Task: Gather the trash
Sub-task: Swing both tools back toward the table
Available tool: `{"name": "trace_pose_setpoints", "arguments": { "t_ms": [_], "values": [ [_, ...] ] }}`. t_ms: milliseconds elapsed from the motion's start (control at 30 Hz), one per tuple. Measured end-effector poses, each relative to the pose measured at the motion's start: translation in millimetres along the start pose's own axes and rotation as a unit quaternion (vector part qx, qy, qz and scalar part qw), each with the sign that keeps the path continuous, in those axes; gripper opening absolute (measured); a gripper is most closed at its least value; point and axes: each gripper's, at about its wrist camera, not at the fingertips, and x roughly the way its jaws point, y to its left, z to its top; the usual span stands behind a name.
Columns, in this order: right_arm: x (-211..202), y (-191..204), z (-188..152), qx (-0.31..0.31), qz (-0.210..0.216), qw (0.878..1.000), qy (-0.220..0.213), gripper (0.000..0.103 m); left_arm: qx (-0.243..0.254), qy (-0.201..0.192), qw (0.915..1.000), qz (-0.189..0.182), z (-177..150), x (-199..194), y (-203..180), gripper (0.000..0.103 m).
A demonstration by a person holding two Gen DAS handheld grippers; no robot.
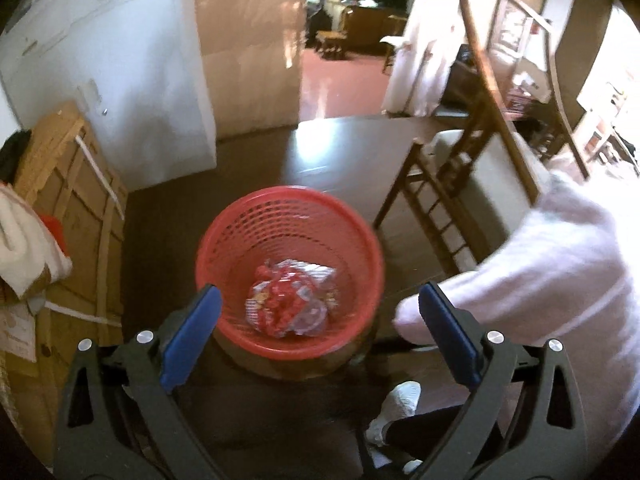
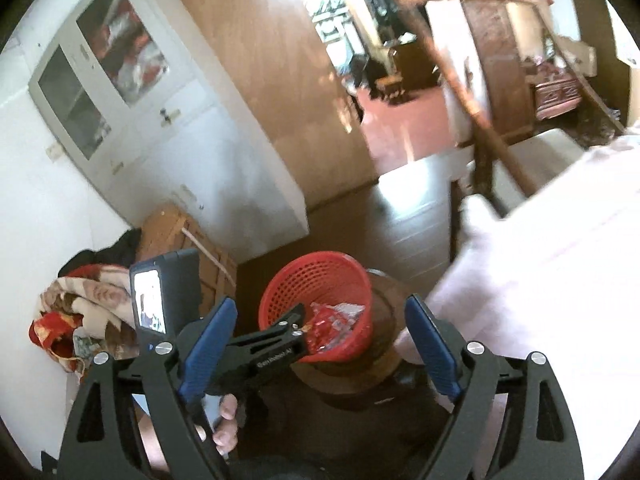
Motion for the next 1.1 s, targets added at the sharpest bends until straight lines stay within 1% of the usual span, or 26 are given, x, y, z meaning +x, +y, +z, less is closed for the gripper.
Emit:
{"name": "trace_pose_setpoints", "arguments": {
  "t_ms": [100, 167, 267, 367, 500, 633, 733, 800, 833, 933, 1000, 1067, 1100],
  "values": [
    [-48, -23, -8, 0.007, -0.020, 0.999, -0.034, 0.087, 0.022, -0.011, 0.9995, -0.017, -2, -19, -26, 0.096],
    [-84, -46, -17, 0.017, -0.046, 0.997, -0.060, 0.089, 0.045, -0.020, 0.9983, -0.029, -5, -32, -49, 0.096],
    [-126, -77, -33, 0.036, -0.086, 0.992, -0.082, 0.090, 0.084, -0.034, 0.9946, -0.051, -13, -51, -87, 0.096],
    [-161, -107, -50, 0.055, -0.126, 0.986, -0.095, 0.091, 0.122, -0.044, 0.9885, -0.077, -23, -69, -126, 0.096],
    [-210, -148, -71, 0.079, -0.183, 0.973, -0.112, 0.091, 0.166, -0.056, 0.9767, -0.125, -34, -96, -175, 0.096],
    [-253, -186, -88, 0.106, -0.226, 0.959, -0.133, 0.094, 0.214, -0.080, 0.9581, -0.173, -49, -126, -229, 0.096],
    [-282, -214, -101, 0.126, -0.259, 0.947, -0.143, 0.094, 0.250, -0.083, 0.9424, -0.206, -61, -141, -270, 0.096],
    [-304, -234, -109, 0.142, -0.285, 0.936, -0.152, 0.094, 0.271, -0.083, 0.9324, -0.225, -69, -148, -293, 0.096],
    [-310, -240, -113, 0.148, -0.290, 0.932, -0.156, 0.094, 0.284, -0.083, 0.9263, -0.233, -75, -152, -307, 0.096],
    [-334, -268, -129, 0.173, -0.307, 0.920, -0.173, 0.095, 0.313, -0.083, 0.9129, -0.248, -91, -163, -341, 0.096],
    [-343, -281, -137, 0.185, -0.323, 0.909, -0.186, 0.095, 0.329, -0.082, 0.9051, -0.257, -99, -166, -363, 0.096],
    [-354, -301, -147, 0.201, -0.341, 0.896, -0.200, 0.095, 0.340, -0.081, 0.8991, -0.264, -109, -172, -375, 0.096],
    [-357, -307, -150, 0.209, -0.344, 0.892, -0.204, 0.095, 0.349, -0.080, 0.8948, -0.267, -112, -174, -387, 0.096]
  ]
}}
